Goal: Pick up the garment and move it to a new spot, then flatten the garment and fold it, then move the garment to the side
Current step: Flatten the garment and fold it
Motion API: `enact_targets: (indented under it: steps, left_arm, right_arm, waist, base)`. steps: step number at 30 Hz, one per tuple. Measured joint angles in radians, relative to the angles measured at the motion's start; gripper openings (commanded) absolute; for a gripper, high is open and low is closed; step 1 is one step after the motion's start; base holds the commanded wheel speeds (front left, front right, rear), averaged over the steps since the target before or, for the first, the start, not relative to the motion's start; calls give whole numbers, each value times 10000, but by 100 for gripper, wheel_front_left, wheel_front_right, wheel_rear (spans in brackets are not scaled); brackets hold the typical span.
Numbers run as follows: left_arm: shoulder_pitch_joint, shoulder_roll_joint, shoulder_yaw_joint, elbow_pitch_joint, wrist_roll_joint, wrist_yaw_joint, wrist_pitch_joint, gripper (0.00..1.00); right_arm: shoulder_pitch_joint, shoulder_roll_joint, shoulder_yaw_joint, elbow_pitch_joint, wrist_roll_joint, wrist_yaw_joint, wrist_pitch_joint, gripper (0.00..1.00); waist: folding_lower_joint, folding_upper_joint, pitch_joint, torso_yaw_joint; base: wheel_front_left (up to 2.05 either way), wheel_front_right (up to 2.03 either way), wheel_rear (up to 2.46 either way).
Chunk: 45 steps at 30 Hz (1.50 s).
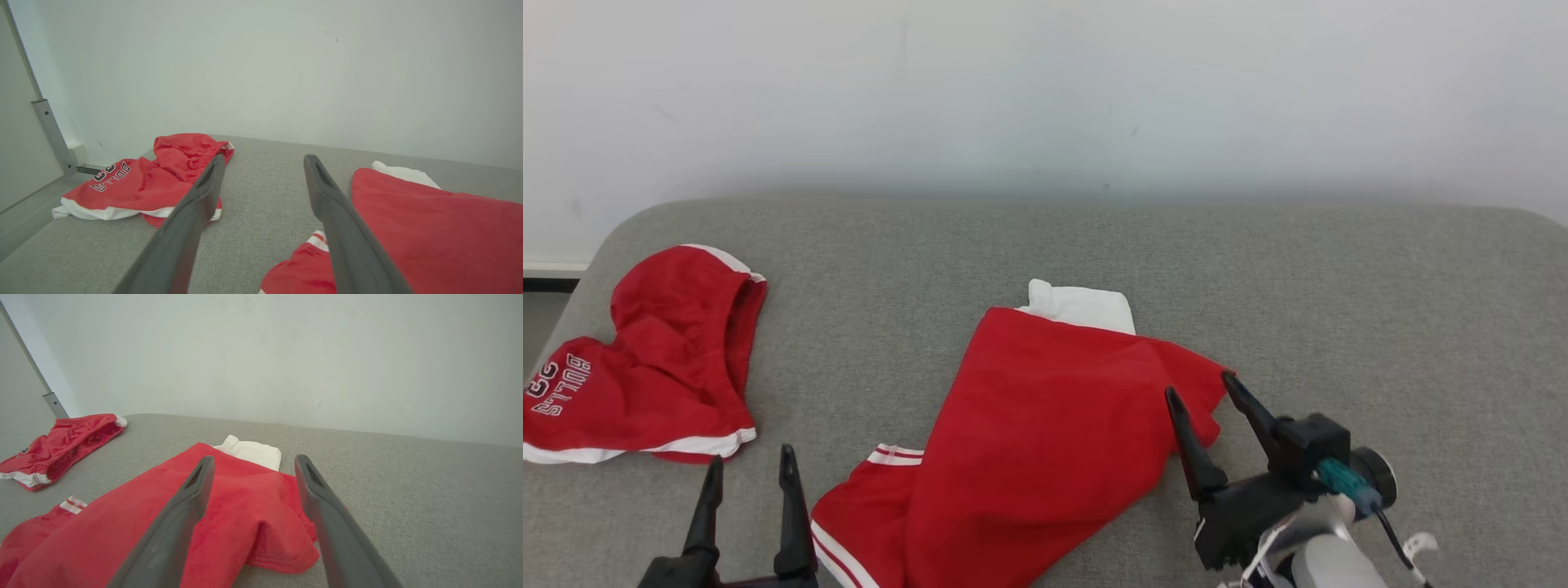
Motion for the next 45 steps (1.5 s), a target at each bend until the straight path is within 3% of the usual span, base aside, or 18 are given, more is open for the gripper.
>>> enact_targets:
  steps: [11, 12, 14, 23, 29, 34, 37, 45]
  left_arm:
    - [-281, -366, -242, 426, 121, -282, 0, 100]
    - [-289, -378, -234, 437, 132, -313, 0, 100]
    - [-290, -407, -219, 458, 144, -311, 0, 100]
    - [-278, -468, 69, 472, 184, -330, 0, 100]
    - [-338, -568, 100, 499, 209, -401, 0, 100]
    - [-342, -654, 105, 552, 213, -447, 0, 100]
    - [-327, -667, 190, 587, 203, -453, 0, 100]
    - [-325, -727, 332, 627, 222, -527, 0, 100]
  right_arm:
    - [-1370, -454, 476, 2752, 265, 0, 865, 100]
    - [-1413, -456, 512, 2986, 274, 0, 861, 48]
    - [-1515, -451, 564, 3404, 366, 0, 813, 0]
    - [-2176, -719, 134, 3601, 286, 0, -899, 0]
    - [-1934, -1292, -704, 3300, 67, 0, -1051, 0]
    - [-1253, -1327, -961, 3384, 132, 0, -1058, 0]
    - [-942, -1214, -1166, 2773, 284, 0, -1064, 0]
    - [-792, -966, -410, 1457, 523, 0, -1083, 0]
  waist:
    - [0, 0, 185, 578]
    - [0, 0, 217, 617]
    - [0, 0, 272, 668]
    - [0, 0, 382, 428]
    - [0, 0, 446, 147]
    - [0, 0, 423, 103]
    - [0, 0, 417, 72]
    - [0, 0, 427, -129]
  base:
    - [0, 0, 0]
    - [0, 0, 0]
    - [0, 0, 0]
    - [0, 0, 0]
    - [0, 0, 0]
    - [0, 0, 0]
    - [0, 0, 0]
    - [0, 0, 0]
